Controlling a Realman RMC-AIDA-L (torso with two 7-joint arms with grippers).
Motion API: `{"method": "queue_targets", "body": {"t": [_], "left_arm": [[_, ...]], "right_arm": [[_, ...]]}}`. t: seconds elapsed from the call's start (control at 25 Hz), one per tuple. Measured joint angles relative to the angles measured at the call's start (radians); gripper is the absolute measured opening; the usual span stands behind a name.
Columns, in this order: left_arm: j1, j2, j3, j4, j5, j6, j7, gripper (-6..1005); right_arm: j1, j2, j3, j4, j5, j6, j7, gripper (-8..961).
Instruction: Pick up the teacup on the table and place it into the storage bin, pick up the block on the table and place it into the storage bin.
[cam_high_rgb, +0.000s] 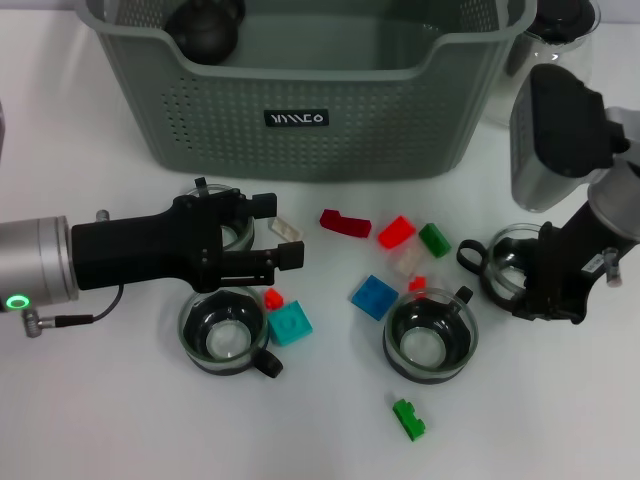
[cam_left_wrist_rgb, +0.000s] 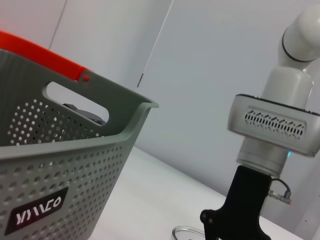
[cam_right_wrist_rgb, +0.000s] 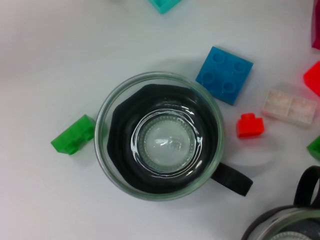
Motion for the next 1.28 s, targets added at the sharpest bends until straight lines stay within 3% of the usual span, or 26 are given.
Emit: {"method": "queue_targets", "body": {"t": [0.64, 0.96, 1.28], "left_arm": [[0.006, -0.002, 0.0, 0.0, 0.0, 0.012, 0.0, 873], [0.007, -0.001, 0.001, 0.0, 0.002, 0.014, 0.0, 874], [0.008, 0.001, 0.002, 0.002, 0.008, 0.015, 0.0, 874]], "right_arm": [[0.002, -0.006, 0.188, -0.242, 0.009, -0.278, -0.01, 62], [0.116, -0.004, 0.266, -0.246, 0.056, -0.332, -0.007, 60], [0.25, -0.01, 0.294, -0.254, 0.287, -0.324, 0.068, 60]]}}
